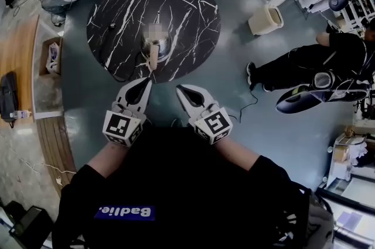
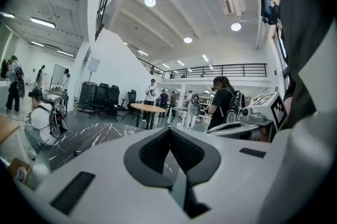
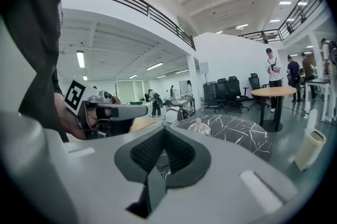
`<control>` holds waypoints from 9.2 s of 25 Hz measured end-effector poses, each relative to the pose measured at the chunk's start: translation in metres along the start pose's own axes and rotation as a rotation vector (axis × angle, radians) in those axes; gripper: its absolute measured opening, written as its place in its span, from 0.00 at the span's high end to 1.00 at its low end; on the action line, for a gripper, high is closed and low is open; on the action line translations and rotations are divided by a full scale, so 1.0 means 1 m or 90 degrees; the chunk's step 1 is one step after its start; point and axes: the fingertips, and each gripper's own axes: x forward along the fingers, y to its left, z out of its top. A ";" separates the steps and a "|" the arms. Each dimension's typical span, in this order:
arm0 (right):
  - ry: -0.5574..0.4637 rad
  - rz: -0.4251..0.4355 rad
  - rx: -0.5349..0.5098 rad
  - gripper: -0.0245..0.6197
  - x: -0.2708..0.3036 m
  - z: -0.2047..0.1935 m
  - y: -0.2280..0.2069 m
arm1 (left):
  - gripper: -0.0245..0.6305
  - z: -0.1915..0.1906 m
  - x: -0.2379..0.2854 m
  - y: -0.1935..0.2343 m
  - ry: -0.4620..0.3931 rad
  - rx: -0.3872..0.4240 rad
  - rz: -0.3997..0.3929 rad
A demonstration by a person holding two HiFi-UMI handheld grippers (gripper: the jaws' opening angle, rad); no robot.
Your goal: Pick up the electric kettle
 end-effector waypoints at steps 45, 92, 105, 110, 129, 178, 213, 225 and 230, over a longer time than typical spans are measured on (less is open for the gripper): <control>0.100 -0.023 0.090 0.96 -0.002 -0.063 -0.070 | 0.59 -0.159 0.103 0.086 0.183 -0.028 -0.125; 0.177 -0.044 0.117 0.96 -0.020 -0.120 -0.069 | 0.76 -0.189 0.158 0.058 0.186 0.073 -0.319; 0.182 -0.049 0.099 0.96 -0.025 -0.120 -0.073 | 0.78 -0.191 0.160 0.058 0.171 0.085 -0.291; 0.180 -0.048 0.101 0.96 -0.026 -0.122 -0.074 | 0.78 -0.193 0.159 0.056 0.160 0.092 -0.285; 0.186 -0.047 0.094 0.96 -0.030 -0.123 -0.082 | 0.78 -0.158 0.166 0.047 0.113 0.104 -0.285; -0.010 -0.015 0.010 0.96 -0.017 0.015 -0.078 | 0.77 0.024 0.050 -0.093 0.076 0.059 -0.277; -0.017 0.017 -0.028 0.96 -0.011 0.016 -0.053 | 0.77 0.004 0.029 -0.094 0.074 0.032 -0.245; -0.014 0.012 -0.026 0.96 -0.015 0.012 -0.053 | 0.77 0.002 0.028 -0.100 0.070 0.028 -0.252; -0.015 0.011 -0.024 0.96 -0.018 0.012 -0.055 | 0.77 0.002 0.028 -0.103 0.069 0.030 -0.251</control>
